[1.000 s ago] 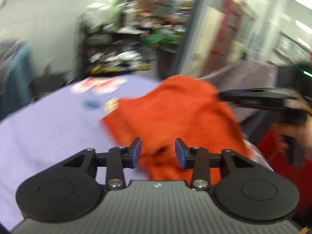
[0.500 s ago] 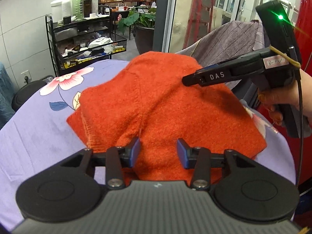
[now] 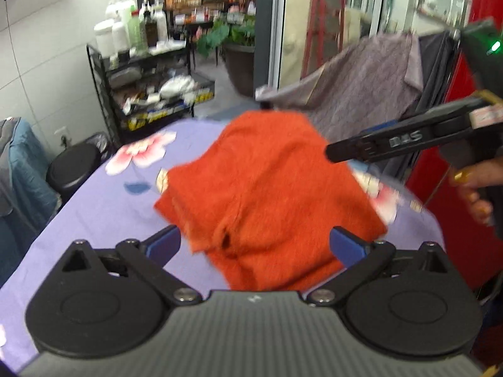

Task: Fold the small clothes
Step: 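Release the folded sweater with both grippers and pull them back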

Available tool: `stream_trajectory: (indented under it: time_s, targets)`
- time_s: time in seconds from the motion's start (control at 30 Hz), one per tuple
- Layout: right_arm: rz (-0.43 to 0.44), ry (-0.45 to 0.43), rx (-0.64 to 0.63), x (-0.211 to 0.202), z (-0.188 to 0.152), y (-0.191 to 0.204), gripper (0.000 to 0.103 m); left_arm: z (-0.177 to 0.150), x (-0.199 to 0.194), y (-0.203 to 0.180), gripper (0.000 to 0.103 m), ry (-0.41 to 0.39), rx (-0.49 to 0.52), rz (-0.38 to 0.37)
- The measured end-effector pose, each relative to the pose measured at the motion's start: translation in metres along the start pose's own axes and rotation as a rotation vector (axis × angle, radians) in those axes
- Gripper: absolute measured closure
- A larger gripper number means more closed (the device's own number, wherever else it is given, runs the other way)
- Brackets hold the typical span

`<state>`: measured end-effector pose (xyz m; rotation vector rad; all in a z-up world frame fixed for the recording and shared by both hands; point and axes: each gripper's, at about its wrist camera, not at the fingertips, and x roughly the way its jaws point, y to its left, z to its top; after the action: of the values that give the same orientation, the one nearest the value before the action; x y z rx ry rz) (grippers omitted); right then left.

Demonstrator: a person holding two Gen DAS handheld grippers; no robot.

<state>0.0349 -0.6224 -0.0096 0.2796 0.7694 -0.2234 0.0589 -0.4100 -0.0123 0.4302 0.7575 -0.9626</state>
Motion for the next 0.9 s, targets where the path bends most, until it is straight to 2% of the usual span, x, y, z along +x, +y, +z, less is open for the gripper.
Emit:
stream_trajectory:
  time_s: [0.1, 0.2, 0.3, 0.4, 0.63, 0.9]
  targets:
    - [0.001, 0.065, -0.02, -0.001, -0.002, 0.008, 0.0, 0.0, -0.002, -0.003, 0.0, 0.067, 0.021, 0.083]
    - [-0.009, 0.116, -0.063, -0.003, -0.002, 0.019, 0.0, -0.001, -0.012, -0.012, 0.0, 0.065, 0.065, 0.15]
    - [-0.016, 0.161, -0.109, -0.005, -0.003, 0.03, 0.0, 0.001, -0.02, -0.012, 0.0, 0.059, 0.044, 0.111]
    - [-0.027, 0.209, -0.169, -0.005, -0.011, 0.038, 0.0, 0.004, -0.019, -0.006, 0.0, 0.107, -0.009, 0.06]
    - [-0.083, 0.266, -0.248, -0.005, -0.024, 0.049, 0.0, -0.001, -0.012, -0.012, 0.0, 0.153, 0.043, 0.115]
    - [-0.122, 0.302, -0.279, -0.004, -0.027, 0.054, 0.0, 0.0, -0.006, -0.015, 0.0, 0.185, 0.054, 0.117]
